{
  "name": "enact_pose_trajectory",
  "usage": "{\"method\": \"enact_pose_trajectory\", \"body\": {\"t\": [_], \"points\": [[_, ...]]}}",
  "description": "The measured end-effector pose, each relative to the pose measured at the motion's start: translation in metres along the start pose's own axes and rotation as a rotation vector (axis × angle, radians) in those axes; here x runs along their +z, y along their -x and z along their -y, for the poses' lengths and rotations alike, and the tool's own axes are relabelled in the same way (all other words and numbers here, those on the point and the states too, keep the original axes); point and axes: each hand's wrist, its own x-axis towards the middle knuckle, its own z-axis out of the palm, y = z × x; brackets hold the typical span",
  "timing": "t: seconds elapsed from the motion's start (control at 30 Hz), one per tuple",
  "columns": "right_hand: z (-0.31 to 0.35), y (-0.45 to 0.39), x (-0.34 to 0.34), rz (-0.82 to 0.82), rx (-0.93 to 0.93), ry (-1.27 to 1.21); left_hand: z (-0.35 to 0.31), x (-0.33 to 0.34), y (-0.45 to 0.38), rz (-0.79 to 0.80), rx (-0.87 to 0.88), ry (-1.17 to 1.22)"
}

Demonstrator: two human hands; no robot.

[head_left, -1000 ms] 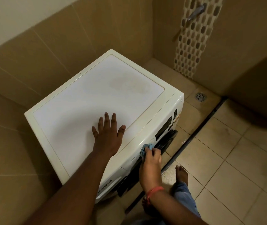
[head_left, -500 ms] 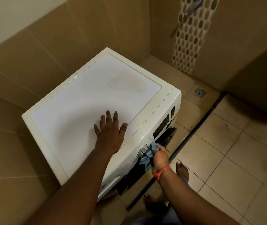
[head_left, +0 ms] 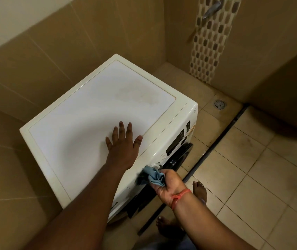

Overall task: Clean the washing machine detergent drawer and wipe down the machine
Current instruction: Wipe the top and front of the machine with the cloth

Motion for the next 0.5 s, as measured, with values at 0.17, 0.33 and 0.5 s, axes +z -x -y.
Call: {"method": "enact_pose_trajectory", "body": {"t": [0.17,0.33,0.5], "points": [[-0.009,0.013,0.029,-0.098,-0.368,0.389,-0.005,-0.001,0.002,0.019,-0.02,0.011],[0.04,0.0,0.042,-0.25,-0.785,0.825,-0.003,-0.005,0.001,0.022,-0.024,0.015],[0.009,0.004,0.028,-0.007,-0.849,0.906,-0.009,0.0,-0.002,0.025,-0.039,-0.017]]}}
